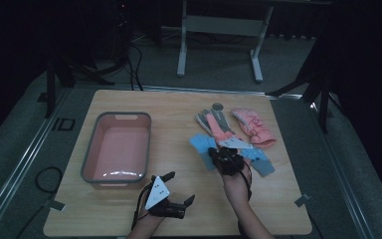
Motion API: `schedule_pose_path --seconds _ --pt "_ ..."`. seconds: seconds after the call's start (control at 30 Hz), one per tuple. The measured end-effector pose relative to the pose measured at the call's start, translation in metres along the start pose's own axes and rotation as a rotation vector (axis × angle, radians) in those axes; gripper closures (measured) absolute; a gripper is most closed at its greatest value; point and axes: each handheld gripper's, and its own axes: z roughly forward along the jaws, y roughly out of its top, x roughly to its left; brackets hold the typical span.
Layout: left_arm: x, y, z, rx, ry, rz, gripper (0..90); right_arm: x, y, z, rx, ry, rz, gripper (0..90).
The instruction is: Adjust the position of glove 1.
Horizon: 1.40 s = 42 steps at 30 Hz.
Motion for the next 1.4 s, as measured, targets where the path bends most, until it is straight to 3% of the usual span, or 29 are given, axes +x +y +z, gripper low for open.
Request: schedule_pose_path --seconds 0.13,0.2,0.4,0.57,0.63,0.87,0.97,1.07,1.2,1.27,1.3,1.33,1.4 --pt "0.0 0.0 0.0 0.001 0.001 0.001 0.7 -0.006 -0.015 -0.012 -0.004 -0.044 0.046 88.3" --pt "0.0 0.0 0.0 0.002 0.002 -0.001 0.7 -0.009 -0.033 -0.017 0.016 -0.083 0.094 88.3" --pt "0.0 0.0 0.001 0.006 0.003 0.0 0.7 -0.015 -0.059 -0.012 0.053 -0.151 0.176 88.3" --pt "0.0 0.0 0.001 0.007 -0.004 -0.002 0.7 -0.019 -0.071 -0.007 0.072 -0.212 0.207 88.2" --pt "-0.001 0.0 0.001 0.007 -0.007 -0.003 0.7 -0.02 -0.074 -0.005 0.082 -0.205 0.237 88.1" --pt "-0.001 0.001 0.002 0.009 -0.012 0.0 0.7 -0.02 -0.088 0.001 0.101 -0.211 0.274 86.1" --pt "-0.001 0.001 0.002 0.012 -0.014 0.002 0.7 -0.02 -0.088 0.002 0.098 -0.196 0.292 79.8" --pt "-0.001 0.001 0.002 0.011 -0.014 0.0 0.7 -0.021 -0.086 -0.001 0.085 -0.179 0.298 72.5" --pt "-0.001 0.001 0.002 0.012 -0.016 0.002 0.7 -0.027 -0.076 -0.012 0.052 -0.12 0.266 66.7" --pt "-0.001 0.001 0.002 0.013 -0.018 0.003 0.7 -0.028 -0.069 -0.017 0.037 -0.133 0.194 63.8" --pt "-0.001 0.001 0.002 0.013 -0.018 0.003 0.7 -0.028 -0.069 -0.017 0.037 -0.133 0.194 63.8" --pt "-0.001 0.001 0.002 0.014 -0.018 0.003 0.7 -0.031 -0.062 -0.021 0.018 -0.151 0.122 61.5" --pt "-0.001 0.001 0.002 0.014 -0.017 0.002 0.7 -0.036 -0.057 -0.023 0.009 -0.138 0.099 61.4"
